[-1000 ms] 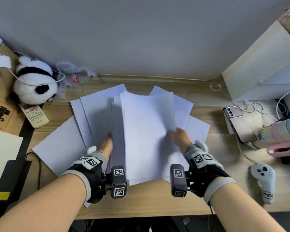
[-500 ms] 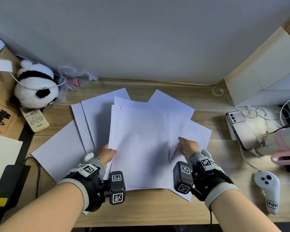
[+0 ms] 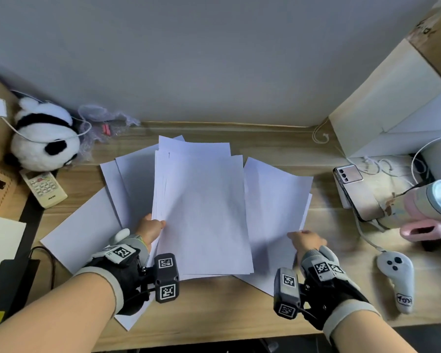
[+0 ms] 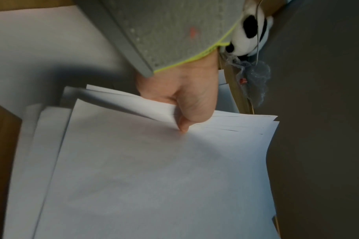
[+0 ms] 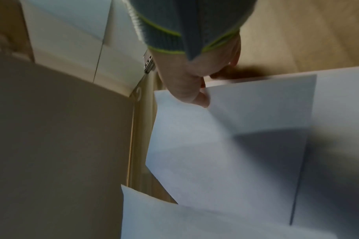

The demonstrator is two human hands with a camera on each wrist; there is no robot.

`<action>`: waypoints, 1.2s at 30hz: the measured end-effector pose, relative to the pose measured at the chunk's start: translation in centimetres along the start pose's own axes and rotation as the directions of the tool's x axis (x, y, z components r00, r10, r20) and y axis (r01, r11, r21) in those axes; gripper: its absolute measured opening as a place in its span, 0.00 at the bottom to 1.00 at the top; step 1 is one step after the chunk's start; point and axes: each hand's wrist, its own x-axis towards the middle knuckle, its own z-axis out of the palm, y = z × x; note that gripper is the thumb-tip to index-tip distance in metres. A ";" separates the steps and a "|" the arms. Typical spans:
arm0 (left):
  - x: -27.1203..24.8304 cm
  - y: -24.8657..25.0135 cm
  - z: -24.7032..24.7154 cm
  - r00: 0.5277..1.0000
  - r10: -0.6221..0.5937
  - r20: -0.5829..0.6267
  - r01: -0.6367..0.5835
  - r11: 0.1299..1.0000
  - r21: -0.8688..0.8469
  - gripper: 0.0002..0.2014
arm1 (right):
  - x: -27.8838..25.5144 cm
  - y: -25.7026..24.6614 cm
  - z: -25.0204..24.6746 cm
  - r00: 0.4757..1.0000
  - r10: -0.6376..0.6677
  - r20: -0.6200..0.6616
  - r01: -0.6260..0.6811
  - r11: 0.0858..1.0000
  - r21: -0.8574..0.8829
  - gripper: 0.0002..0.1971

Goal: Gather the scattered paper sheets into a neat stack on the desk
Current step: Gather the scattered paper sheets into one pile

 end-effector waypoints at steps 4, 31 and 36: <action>-0.3 0.2 1.1 1.000 0.009 0.011 -0.010 0.996 0.090 0.20 | -0.4 0.8 -0.5 0.999 0.034 0.012 -0.036 0.964 0.265 0.15; -2.3 -0.5 1.5 0.971 -0.064 0.228 0.019 0.980 0.196 0.14 | -5.4 -8.3 -5.9 0.776 -0.598 0.200 0.121 0.452 0.884 0.09; -2.3 -0.4 1.3 0.971 -0.136 0.198 0.145 0.989 -0.032 0.21 | -4.9 -7.2 -0.3 0.819 -0.479 0.315 0.234 0.781 0.580 0.05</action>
